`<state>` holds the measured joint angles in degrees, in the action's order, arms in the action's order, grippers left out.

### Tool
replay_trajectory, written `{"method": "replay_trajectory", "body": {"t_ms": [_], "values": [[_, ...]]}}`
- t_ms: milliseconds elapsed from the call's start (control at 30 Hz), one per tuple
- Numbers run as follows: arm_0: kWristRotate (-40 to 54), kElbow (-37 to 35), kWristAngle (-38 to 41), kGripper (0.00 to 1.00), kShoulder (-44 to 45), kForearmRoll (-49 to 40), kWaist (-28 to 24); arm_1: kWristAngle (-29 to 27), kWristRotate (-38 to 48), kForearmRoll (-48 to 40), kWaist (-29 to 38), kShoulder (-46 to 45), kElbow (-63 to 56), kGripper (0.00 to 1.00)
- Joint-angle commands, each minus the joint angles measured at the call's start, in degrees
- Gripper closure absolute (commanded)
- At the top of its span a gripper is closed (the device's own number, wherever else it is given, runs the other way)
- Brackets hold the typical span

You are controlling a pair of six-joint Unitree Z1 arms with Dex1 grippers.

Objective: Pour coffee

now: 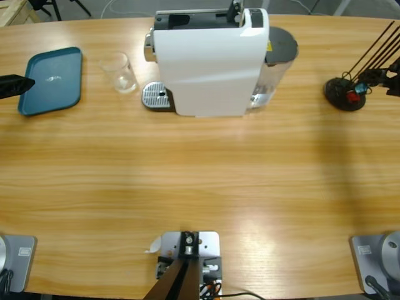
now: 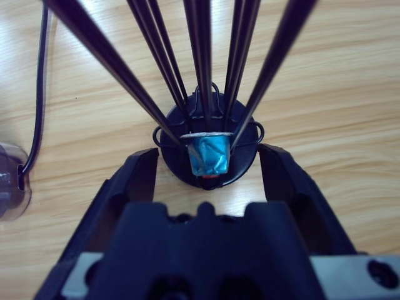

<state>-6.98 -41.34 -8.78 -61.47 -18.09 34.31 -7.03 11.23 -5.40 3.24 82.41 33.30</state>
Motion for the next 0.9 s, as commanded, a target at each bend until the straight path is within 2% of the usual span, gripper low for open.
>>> {"method": "replay_trajectory", "body": {"t_ms": [33,433,467,500,533,600,667,900], "values": [[0.48,1.88,-0.98,0.023,-1.64,0.69,0.49,-1.27,0.64,-0.93,-0.76,2.74,-1.48,0.406],[0.48,1.88,-0.98,0.027,-1.81,0.87,0.49,-2.25,0.67,-0.93,-1.57,3.46,-1.22,0.431],[0.48,1.88,-0.98,0.027,-1.81,0.87,0.49,-2.20,0.67,-0.93,-1.57,3.46,-1.22,0.537],[0.48,1.88,-0.98,0.027,-1.81,0.87,0.49,-2.18,0.64,-0.93,-1.57,3.46,-1.22,0.596],[0.48,1.88,-0.98,0.027,-1.81,0.87,0.49,-2.11,0.64,-0.91,-1.57,3.43,-1.23,0.722],[0.48,1.88,-0.98,0.027,-1.81,0.87,0.49,-1.94,0.52,-1.01,-1.57,3.20,-1.43,0.882],[0.48,1.88,-0.98,0.027,-1.80,0.87,0.49,-1.87,0.46,-1.22,-1.57,3.13,-1.60,0.977],[0.48,1.88,-1.00,0.027,-1.87,0.87,0.49,-1.85,-0.64,-3.12,-1.57,2.53,-2.83,1.000]]}}
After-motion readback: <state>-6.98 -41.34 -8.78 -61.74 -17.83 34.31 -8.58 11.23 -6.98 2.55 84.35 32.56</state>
